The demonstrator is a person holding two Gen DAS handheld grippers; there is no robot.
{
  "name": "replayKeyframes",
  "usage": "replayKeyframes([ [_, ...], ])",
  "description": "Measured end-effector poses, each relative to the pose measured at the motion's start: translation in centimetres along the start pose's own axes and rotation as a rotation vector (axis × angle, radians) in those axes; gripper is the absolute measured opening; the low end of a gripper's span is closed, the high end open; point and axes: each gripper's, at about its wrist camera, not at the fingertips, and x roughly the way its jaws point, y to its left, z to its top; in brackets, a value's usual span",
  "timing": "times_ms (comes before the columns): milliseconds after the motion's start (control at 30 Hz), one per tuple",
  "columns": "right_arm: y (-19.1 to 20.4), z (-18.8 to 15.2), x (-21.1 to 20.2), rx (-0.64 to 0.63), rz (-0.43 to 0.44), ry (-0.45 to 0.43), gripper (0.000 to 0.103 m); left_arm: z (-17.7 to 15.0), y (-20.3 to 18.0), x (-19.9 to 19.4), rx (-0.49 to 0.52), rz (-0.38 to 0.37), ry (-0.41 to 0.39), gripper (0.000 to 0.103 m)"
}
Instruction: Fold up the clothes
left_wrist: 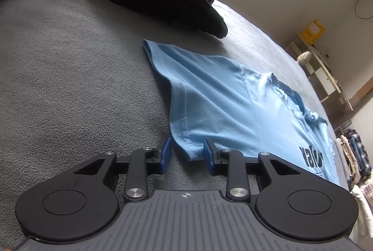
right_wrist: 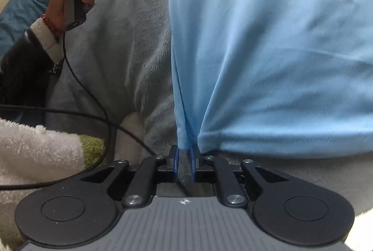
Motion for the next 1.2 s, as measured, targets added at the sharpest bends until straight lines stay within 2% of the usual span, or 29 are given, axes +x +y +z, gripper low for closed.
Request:
replayKeyframes([
  [133, -0.6, -0.8, -2.5, 0.042, 0.069, -0.07, 0.018, -0.1, 0.9, -0.9, -0.048, -0.035, 0.022, 0.03],
  [333, -3.7, -1.2, -5.2, 0.241, 0.165, -0.247, 0.021, -0.3, 1.5, -0.2, -0.182, -0.041, 0.023, 0.031],
  [400, -4.3, -1.3, -5.1, 0.284, 0.185, -0.271, 0.021, -0.2, 1.3, 0.0, -0.22, -0.042, 0.008, 0.03],
  [433, -4.3, -1.5, -5.0, 0.289, 0.182, -0.273, 0.021, -0.3, 1.2, 0.1, -0.229, -0.039, 0.002, 0.028],
  [467, -4.2, -1.7, -4.9, 0.291, 0.176, -0.274, 0.021, -0.4, 1.0, 0.1, -0.227, -0.028, -0.003, 0.019],
  [533, -4.3, -2.0, -4.8, 0.292, 0.158, -0.273, 0.021, -0.7, 0.4, 0.3, -0.201, 0.009, 0.007, 0.005],
  [600, -4.3, -2.3, -4.6, 0.303, 0.146, -0.275, 0.021, -1.0, 0.2, 0.2, -0.181, 0.031, 0.001, 0.001],
  [733, -5.0, -2.2, -4.6, 0.326, 0.134, -0.285, 0.021, -1.5, 0.1, -0.2, -0.151, 0.074, -0.01, 0.0],
  [867, -5.3, -1.3, -4.0, 0.33, 0.136, -0.292, 0.021, -1.3, 0.4, -0.4, -0.15, 0.057, 0.027, 0.0],
  [933, -5.5, -0.9, -3.7, 0.32, 0.15, -0.297, 0.021, -1.0, 0.2, -0.9, -0.129, 0.075, 0.049, 0.003],
  [1067, -6.0, 0.0, -3.8, 0.294, 0.197, -0.333, 0.021, -0.1, -1.3, -3.3, 0.002, 0.197, 0.053, 0.027],
  [1200, -7.0, 1.2, -4.8, 0.269, 0.254, -0.381, 0.021, 1.6, -4.5, -5.4, 0.184, 0.284, 0.043, 0.03],
])
